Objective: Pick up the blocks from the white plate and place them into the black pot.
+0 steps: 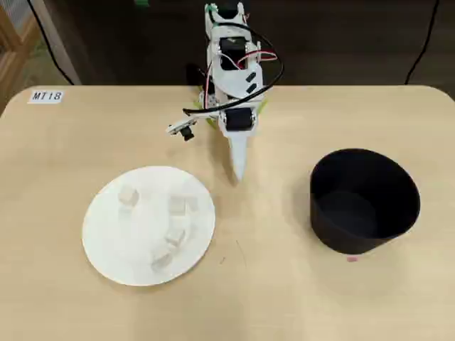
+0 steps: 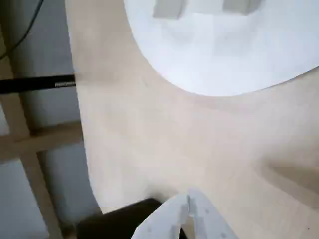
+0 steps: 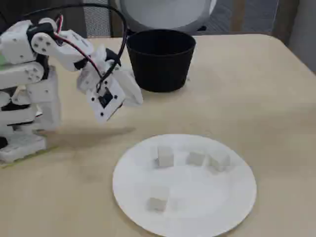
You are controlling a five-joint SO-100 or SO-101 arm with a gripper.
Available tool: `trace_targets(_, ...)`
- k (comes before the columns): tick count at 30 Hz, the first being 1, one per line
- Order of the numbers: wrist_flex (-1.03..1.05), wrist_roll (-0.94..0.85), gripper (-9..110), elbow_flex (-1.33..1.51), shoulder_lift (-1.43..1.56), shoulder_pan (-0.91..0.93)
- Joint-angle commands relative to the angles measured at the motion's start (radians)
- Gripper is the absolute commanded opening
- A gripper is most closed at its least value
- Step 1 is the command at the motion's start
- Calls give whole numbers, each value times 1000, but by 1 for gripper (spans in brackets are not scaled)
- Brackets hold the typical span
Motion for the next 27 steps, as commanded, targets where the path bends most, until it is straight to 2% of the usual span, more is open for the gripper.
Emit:
trace_targets(1,98,25,-2,-104,5,77)
trace_targets(12,89,23,-2,-112,5,78)
trace_targets(16,137,31,-2,-313,-40,107)
trace_targets(23,371,20,-2,-985,-759,158)
trace_targets(27,405,101,-2,-1083,-940,238)
